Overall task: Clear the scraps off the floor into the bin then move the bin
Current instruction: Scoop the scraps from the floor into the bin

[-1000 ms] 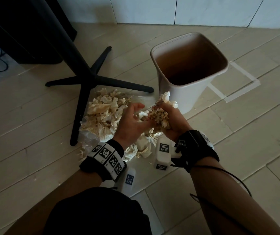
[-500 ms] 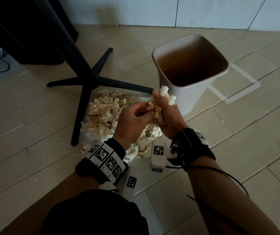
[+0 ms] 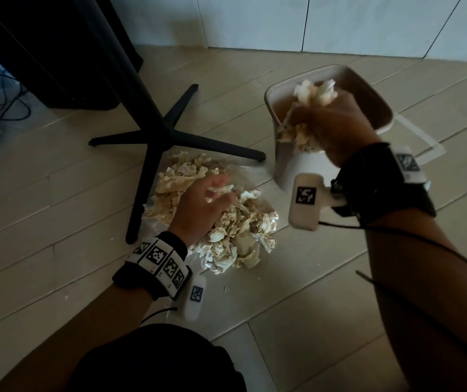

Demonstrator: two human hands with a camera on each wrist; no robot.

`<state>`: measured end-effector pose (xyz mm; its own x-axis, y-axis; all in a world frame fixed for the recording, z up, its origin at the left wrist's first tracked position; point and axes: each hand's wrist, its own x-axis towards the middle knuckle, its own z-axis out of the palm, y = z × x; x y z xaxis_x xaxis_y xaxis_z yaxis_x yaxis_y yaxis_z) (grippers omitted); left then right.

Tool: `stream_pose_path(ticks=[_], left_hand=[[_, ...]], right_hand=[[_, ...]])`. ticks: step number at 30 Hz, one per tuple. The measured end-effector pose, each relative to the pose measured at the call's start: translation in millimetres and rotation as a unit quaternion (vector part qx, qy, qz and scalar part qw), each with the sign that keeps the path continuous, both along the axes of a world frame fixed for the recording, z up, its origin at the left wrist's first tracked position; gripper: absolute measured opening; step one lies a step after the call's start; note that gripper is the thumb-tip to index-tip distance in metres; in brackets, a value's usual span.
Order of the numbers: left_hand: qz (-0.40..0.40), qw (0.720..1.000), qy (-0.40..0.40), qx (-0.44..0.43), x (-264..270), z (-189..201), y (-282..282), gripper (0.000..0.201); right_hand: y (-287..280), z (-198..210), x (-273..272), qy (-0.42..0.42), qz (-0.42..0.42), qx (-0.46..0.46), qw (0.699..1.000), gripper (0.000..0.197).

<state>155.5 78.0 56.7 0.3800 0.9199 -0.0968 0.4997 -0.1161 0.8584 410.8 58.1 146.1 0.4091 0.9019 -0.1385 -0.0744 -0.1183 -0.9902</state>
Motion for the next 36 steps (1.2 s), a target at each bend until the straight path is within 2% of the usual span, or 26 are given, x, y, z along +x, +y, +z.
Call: stream_pose_path(ticks=[3,8,9,12,14,16,19,23,25,28,32,36], left_hand=[[0.010,0.993,0.114,0.033,-26.5,-34.2,10.8,0.036],[-0.025,0.952,0.297,0.069,-50.4,-69.4,9.3,0.062],[-0.037,0.945,0.320,0.063,-51.8,-71.8,7.5,0.068],[-0.077,0.927,0.363,0.049,-51.4,-77.9,5.3,0.080],[-0.102,0.915,0.388,0.042,-48.1,-82.4,7.7,0.087],[-0.125,0.904,0.406,0.048,-43.9,-85.8,11.1,0.093],[-0.155,0.886,0.434,0.051,-36.4,-86.8,15.3,0.098],[-0.197,0.864,0.456,0.079,-25.2,-89.9,18.7,0.102],[-0.214,0.852,0.468,0.096,-24.5,-94.8,19.2,0.100],[-0.212,0.849,0.465,0.135,-25.9,-100.4,17.5,0.082],[-0.196,0.867,0.434,0.149,-28.3,-104.4,12.3,0.057],[-0.150,0.898,0.393,0.129,-36.1,-104.8,16.6,0.040]], right_hand=[[20.7,-0.2,19.3,-0.074,-0.037,-0.016,0.996,0.020],[47.1,-23.1,46.6,-0.206,-0.063,-0.085,0.973,0.064],[47.5,-24.8,47.8,-0.211,-0.062,-0.106,0.970,0.063],[51.1,-34.1,46.8,-0.250,-0.030,-0.162,0.954,0.071],[51.4,-37.7,45.9,-0.299,0.021,-0.201,0.933,0.062],[46.8,-36.4,41.5,-0.303,0.036,-0.223,0.926,0.061],[48.0,-43.8,45.7,-0.326,0.034,-0.207,0.922,0.069],[45.5,-33.8,25.0,-0.368,0.014,-0.142,0.919,0.059],[41.0,-30.0,5.4,-0.397,0.004,-0.096,0.913,0.052],[37.6,-33.9,-28.5,-0.400,0.000,-0.022,0.916,0.041],[25.9,-49.7,-69.4,-0.423,0.054,0.054,0.903,0.025],[15.7,-70.3,-85.0,-0.483,0.036,0.069,0.872,0.020]])
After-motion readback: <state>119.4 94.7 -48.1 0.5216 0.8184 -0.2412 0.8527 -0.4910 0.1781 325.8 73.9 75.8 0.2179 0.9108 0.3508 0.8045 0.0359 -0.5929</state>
